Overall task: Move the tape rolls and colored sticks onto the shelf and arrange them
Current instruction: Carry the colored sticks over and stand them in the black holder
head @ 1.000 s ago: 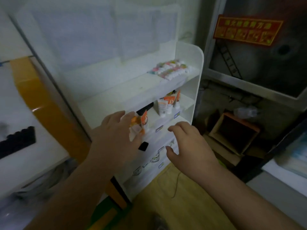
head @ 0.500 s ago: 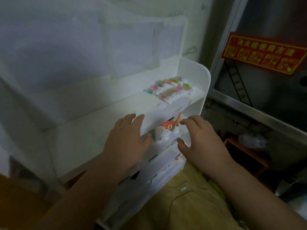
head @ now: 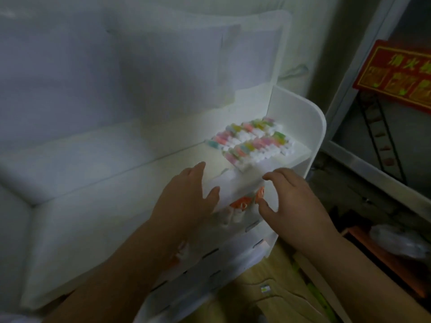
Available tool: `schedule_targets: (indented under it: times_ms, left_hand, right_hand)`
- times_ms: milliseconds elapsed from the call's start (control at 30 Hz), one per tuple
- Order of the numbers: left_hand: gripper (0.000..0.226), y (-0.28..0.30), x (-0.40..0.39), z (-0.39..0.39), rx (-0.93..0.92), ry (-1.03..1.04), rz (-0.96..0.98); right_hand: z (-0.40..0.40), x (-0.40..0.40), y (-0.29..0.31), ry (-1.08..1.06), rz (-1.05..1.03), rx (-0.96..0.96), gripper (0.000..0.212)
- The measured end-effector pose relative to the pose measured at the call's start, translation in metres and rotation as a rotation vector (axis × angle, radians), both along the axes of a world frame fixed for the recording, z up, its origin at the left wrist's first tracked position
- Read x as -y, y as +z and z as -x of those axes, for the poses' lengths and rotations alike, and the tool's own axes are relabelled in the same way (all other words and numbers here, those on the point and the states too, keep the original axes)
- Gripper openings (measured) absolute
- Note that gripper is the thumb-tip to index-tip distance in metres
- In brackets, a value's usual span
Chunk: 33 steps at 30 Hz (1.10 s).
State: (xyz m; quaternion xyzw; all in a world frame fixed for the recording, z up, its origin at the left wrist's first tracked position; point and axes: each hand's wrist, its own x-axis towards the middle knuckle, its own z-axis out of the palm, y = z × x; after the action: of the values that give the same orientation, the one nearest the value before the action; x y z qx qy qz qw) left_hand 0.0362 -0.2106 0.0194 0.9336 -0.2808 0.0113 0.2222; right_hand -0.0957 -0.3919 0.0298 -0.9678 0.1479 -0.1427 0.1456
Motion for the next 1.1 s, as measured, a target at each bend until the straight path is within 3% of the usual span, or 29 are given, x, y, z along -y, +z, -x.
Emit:
schedule_targets:
  times_ms: [267,400,600,700,967,1100]
  left_hand:
    - [0.058,-0.02,0.102,-0.059,-0.001,0.12,-0.212]
    - [0.055,-0.025,0.141,-0.084,-0.099,0.194,-0.221]
    - [0.07,-0.028,0.163,-0.103,-0.283,0.338,-0.245]
    - [0.064,-0.025,0.17,-0.102,-0.334,0.378,-0.286]
    - [0.034,-0.016,0.175,-0.101,-0.45,0.418,-0.212]
    - [0.019,-0.012,0.157,-0.097,-0.359,0.48,0.02]
  right_hand:
    - [-0.048,0.082,-0.021,0.157,-0.078,0.004,0.042]
    - [-0.06,0.108,-0.031,0.197,-0.087,-0.016,0.041]
    - [-0.07,0.131,-0.04,0.263,-0.078,0.0,0.043]
    - [-0.078,0.138,-0.04,0.295,-0.1,0.002,0.041]
    - [-0.108,0.146,-0.041,0.345,-0.132,-0.056,0.046]
    - [-0.126,0.144,-0.036,0.359,-0.133,-0.11,0.048]
